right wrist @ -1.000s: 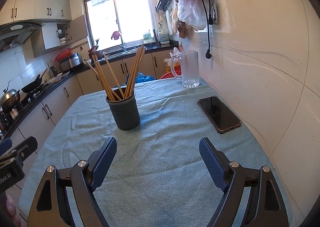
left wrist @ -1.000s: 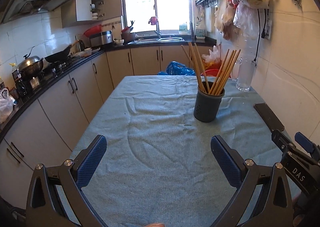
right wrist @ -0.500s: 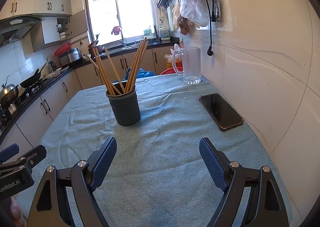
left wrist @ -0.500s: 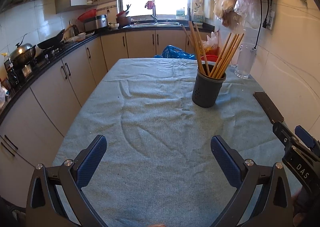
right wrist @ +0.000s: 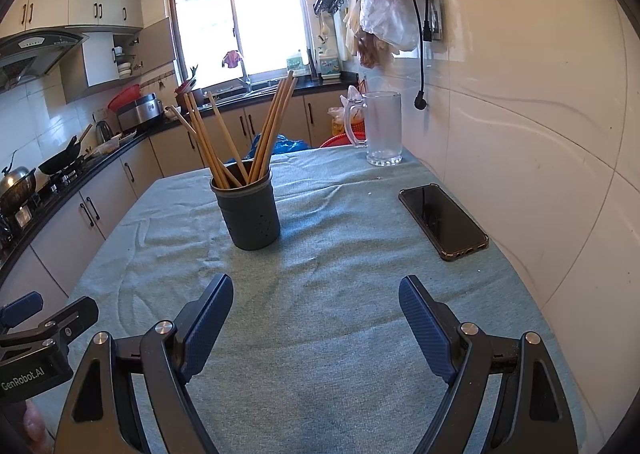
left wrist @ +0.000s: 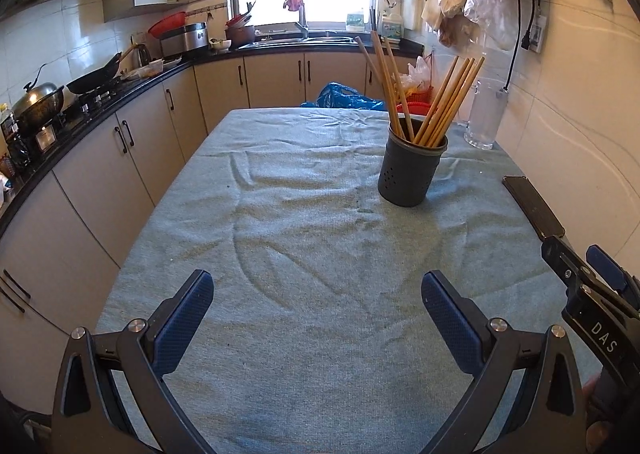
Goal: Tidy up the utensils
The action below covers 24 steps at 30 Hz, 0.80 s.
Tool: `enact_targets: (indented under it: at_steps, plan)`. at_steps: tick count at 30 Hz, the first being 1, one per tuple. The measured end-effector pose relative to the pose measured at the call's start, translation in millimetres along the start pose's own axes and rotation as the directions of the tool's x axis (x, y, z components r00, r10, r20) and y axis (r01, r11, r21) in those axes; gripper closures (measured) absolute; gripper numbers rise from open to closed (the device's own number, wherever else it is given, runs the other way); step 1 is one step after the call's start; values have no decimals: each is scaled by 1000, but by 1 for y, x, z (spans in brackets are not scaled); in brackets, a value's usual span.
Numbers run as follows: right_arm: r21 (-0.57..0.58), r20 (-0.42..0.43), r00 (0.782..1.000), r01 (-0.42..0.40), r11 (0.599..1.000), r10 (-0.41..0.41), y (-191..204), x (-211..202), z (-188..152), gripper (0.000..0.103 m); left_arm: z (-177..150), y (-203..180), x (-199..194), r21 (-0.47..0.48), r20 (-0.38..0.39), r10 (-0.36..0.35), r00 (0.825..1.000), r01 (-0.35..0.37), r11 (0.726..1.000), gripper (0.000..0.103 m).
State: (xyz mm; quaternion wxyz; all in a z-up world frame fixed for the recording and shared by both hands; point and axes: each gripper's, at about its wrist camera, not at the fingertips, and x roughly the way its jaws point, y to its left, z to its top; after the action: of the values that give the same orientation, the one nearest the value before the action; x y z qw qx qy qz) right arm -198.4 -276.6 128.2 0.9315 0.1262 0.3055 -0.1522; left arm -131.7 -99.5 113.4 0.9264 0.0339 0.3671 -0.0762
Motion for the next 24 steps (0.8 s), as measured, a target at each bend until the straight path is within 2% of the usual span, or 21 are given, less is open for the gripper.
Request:
enact_targets:
  at_steps: [24]
  plan:
    - [13, 5, 1000, 6, 1000, -6, -4, 1, -5, 14, -4, -3, 2, 5, -11, -14, 1000, 15, 1000, 0]
